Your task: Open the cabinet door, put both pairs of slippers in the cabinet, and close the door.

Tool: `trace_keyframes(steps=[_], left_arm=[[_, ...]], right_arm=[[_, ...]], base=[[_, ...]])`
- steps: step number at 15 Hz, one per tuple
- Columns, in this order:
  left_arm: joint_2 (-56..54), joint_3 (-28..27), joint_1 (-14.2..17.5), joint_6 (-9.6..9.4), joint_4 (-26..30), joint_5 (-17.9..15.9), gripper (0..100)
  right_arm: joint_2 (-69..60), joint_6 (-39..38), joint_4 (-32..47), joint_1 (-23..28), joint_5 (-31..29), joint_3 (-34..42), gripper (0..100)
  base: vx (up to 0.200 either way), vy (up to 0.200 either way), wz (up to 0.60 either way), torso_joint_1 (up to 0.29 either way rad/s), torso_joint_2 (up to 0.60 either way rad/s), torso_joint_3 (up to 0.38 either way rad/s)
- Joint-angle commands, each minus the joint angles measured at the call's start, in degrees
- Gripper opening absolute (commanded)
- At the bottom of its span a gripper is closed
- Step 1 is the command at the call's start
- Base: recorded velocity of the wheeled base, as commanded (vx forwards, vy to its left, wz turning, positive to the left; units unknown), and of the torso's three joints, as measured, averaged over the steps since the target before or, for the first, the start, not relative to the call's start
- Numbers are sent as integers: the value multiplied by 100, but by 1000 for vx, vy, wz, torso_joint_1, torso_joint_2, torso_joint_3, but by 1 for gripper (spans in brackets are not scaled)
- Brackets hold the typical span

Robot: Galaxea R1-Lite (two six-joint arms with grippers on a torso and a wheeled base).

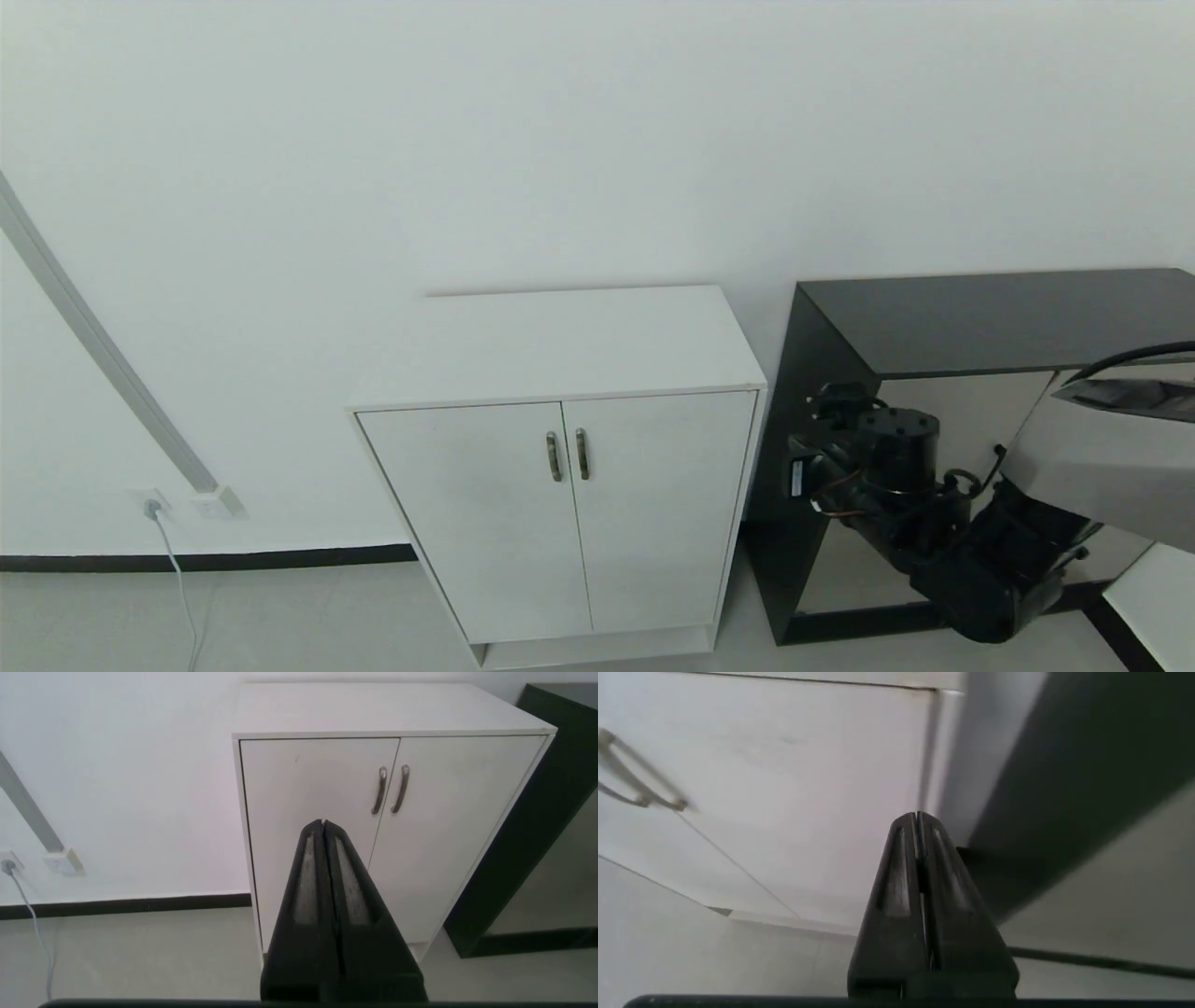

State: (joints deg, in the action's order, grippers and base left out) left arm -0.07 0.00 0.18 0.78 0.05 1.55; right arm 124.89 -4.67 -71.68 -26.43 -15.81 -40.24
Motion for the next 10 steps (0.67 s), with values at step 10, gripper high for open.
trace_keyframes(steps=[10], left_arm=[[7, 0, -1, 10, -5, 12, 0]], right_arm=[[-1951, 115, -777, 1456, 192, 2996, 0]], base=[[0, 0, 0, 0, 0, 0]])
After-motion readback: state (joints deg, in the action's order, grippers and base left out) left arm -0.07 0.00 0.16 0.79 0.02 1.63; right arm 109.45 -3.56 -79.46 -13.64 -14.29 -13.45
